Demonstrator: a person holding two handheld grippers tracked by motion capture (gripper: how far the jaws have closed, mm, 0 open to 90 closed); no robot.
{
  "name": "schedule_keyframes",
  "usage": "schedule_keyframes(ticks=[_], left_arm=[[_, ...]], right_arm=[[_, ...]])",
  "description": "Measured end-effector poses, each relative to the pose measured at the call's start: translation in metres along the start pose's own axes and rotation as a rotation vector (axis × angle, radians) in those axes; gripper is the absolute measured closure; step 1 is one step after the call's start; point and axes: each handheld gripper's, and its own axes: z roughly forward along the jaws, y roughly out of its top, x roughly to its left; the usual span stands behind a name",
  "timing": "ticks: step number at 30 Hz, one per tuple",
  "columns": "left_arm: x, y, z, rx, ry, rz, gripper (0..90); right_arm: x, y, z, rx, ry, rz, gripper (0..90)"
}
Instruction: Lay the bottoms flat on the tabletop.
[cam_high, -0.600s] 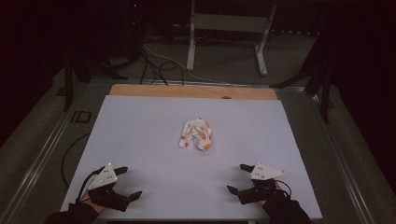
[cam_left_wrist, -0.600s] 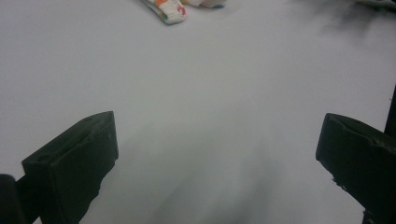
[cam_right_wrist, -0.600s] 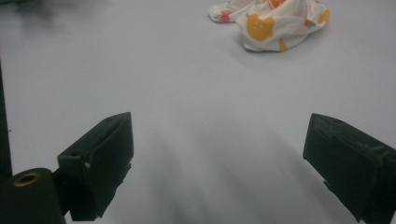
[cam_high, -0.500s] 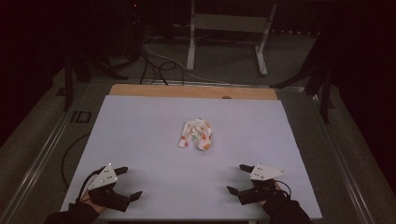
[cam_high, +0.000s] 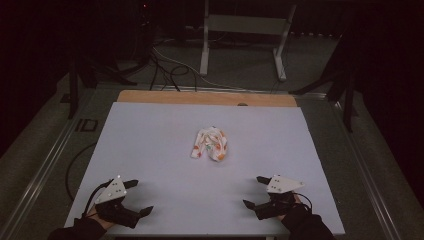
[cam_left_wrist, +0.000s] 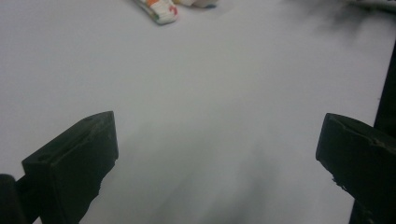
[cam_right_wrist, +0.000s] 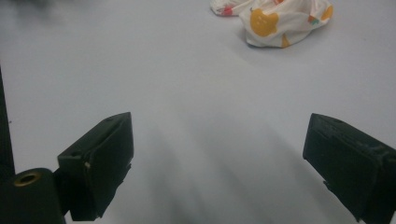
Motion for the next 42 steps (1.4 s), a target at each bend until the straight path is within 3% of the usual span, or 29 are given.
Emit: schedule_keyframes(ticks=[7, 16, 22, 26, 42], left_arm=[[-0.006, 0.006, 0.001, -0.005, -0.026, 0.013, 0.3], [-0.015, 0.021, -0.001, -0.021, -0.067, 0.032, 0.3], [-0.017, 0.033, -0.001, -0.04, -0.089, 0.031, 0.3], [-0.018, 0.038, 0.0, -0.041, -0.09, 0.036, 0.3], [-0.014, 0.072, 0.011, -0.039, -0.108, 0.063, 0.3]], right_arm=[[0.005, 0.006, -0.003, 0.027, 0.009, -0.013, 8.9], [0.009, 0.023, -0.015, -0.003, 0.021, -0.002, 8.9], [0.012, 0.04, -0.023, -0.014, 0.014, -0.029, 9.0], [0.01, 0.047, -0.026, -0.035, 0.019, -0.022, 9.0], [-0.008, 0.075, -0.023, -0.056, -0.057, -0.025, 9.1]])
